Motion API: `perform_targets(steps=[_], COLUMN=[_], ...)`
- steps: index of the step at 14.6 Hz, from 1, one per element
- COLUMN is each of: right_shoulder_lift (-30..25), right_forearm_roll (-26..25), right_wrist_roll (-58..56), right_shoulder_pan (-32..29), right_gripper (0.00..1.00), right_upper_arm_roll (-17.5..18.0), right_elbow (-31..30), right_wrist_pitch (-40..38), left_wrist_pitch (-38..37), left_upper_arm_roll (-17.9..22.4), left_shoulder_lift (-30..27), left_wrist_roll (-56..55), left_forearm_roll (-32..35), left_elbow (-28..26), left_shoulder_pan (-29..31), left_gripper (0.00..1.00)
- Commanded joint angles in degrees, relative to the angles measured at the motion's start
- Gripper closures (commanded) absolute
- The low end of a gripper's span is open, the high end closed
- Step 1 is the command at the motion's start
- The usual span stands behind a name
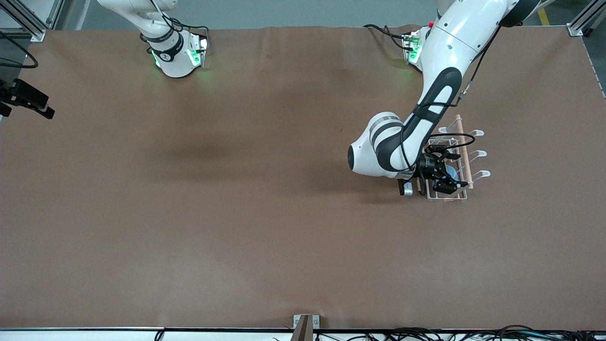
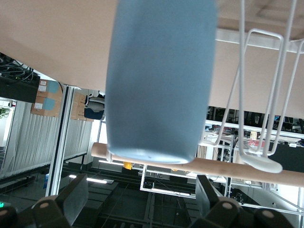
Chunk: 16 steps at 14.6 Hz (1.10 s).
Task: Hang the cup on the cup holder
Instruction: 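Open the left gripper and lift it away from the cup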
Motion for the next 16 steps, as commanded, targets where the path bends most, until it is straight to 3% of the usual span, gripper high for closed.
perform_targets(steps=[1,6,9,13,16], right_shoulder_lift=[0.09,0.09,0.09,0.09,0.26], right_forearm_roll=[-0.81,-0.81,-0.81,-0.81,-0.81], right_wrist_roll=[1.00,0.92,0.74,0.65,0.56], right_shoulder_pan=[-0.13,-0.22,-0.22,-0.22,-0.22], right_gripper=[0.00,0.00,0.00,0.00,0.00], right_upper_arm_roll=[0.15,-0.02,-0.02,-0.11,-0.11], right_elbow=[0.30,0.22,0.22,0.13,0.22], right_wrist_pitch=[-0.42,-0.42,-0.42,-0.42,-0.42], left_wrist_pitch=[-0.94,-0.94,-0.85,-0.42,0.46], left_upper_arm_roll=[-0.62,-0.71,-0.80,-1.32,-1.50], left_shoulder_lift=[-1.79,-3.03,-4.26,-6.45,-6.63], left_wrist_roll=[-1.42,-4.92,-12.30,-24.24,-31.73], left_forearm_roll=[-1.64,-19.02,-29.41,-32.15,-41.45], left_elbow=[1.66,17.20,23.45,25.58,29.17], left_shoulder_pan=[-0.30,-0.12,0.84,0.05,3.12], left_gripper=[0.00,0.00,0.00,0.00,0.00])
